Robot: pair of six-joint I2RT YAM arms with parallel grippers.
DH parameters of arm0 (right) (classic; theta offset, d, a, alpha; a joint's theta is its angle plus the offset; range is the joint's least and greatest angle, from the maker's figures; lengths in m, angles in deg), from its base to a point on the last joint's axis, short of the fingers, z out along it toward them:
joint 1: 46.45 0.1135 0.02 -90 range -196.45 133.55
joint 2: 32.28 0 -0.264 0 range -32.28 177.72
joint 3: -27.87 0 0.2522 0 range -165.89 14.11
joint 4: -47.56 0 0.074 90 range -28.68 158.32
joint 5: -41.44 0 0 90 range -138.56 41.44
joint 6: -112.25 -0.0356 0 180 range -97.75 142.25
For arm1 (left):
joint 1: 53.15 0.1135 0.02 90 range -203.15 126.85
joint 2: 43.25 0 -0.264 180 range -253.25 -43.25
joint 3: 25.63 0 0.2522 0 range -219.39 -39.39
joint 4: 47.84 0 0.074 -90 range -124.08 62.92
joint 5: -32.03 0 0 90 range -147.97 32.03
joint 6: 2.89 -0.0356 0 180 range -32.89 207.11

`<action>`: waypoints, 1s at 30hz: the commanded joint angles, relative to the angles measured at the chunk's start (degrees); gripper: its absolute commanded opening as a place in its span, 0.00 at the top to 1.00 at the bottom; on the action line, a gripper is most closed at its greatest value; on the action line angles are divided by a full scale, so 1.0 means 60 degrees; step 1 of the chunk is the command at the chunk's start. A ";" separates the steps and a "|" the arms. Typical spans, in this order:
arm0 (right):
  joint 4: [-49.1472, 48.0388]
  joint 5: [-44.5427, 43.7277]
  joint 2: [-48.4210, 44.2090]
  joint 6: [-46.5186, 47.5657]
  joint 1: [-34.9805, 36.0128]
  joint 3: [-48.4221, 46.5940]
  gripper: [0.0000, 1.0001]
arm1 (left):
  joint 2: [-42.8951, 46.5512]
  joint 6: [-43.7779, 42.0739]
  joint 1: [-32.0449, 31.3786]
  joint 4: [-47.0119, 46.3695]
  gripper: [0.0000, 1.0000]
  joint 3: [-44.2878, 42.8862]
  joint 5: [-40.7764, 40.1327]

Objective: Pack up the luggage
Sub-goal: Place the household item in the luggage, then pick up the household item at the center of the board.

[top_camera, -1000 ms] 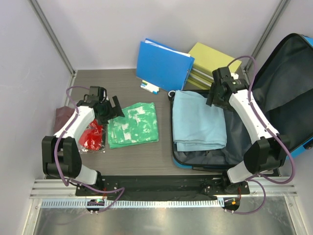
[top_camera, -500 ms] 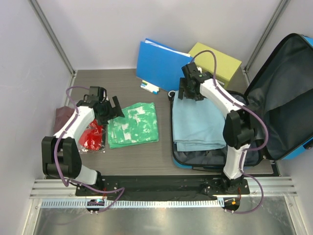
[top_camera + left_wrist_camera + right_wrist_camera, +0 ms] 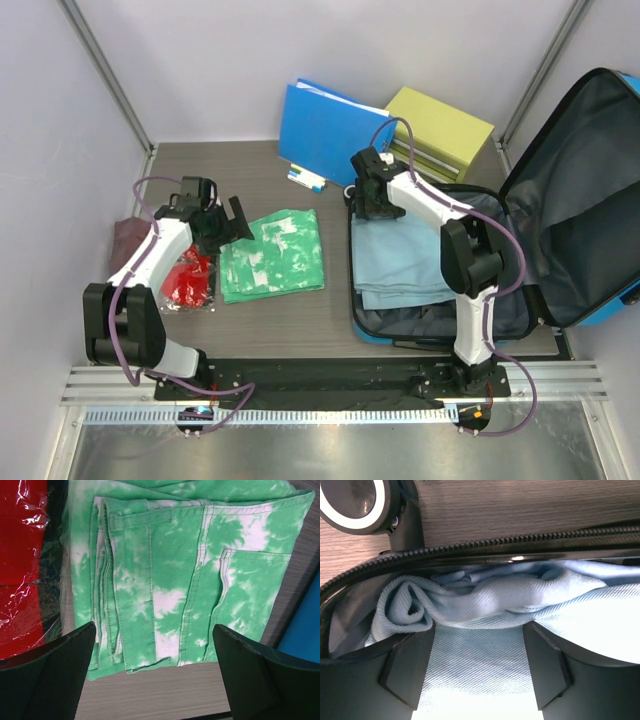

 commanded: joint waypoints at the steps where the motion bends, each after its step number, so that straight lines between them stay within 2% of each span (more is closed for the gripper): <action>1: 0.0435 0.0205 -0.0437 -0.0176 0.0297 -0.0486 0.21 | 0.0196 -0.0360 0.0034 0.0038 0.00 0.0036 0.0042; 8: 0.2002 -0.1086 -0.1126 -0.0088 0.1129 -0.2888 0.21 | 0.0079 -0.0654 0.0282 -0.0108 0.00 0.0314 0.0041; 10: 0.2077 -0.0663 -0.1112 -0.0102 0.1394 -0.3417 0.21 | 0.0122 -0.0653 0.0370 -0.0211 0.00 0.0431 0.0276; 12: 0.2005 0.0404 -0.1053 -0.0132 0.1760 -0.3666 0.21 | 0.0108 -0.0697 0.0429 -0.0168 0.00 0.0432 0.0291; 17: 0.1230 0.2587 -0.0761 -0.1022 0.2186 -0.2981 0.22 | 0.0006 -0.0581 0.0473 -0.0255 0.02 0.0679 0.0452; 21: 0.0906 0.3628 -0.0160 -0.1509 0.2274 -0.2233 0.23 | 0.0049 -0.0390 0.0473 -0.0474 0.02 0.0973 0.0716; 27: 0.0453 0.3982 0.0791 -0.1611 0.2392 -0.2173 0.23 | 0.0225 -0.0375 0.0459 -0.0490 0.02 0.1354 0.0671; 30: 0.0437 0.3603 0.1246 -0.1538 0.2479 -0.2173 0.23 | 0.0312 -0.0361 0.0473 -0.0460 0.03 0.1457 0.0658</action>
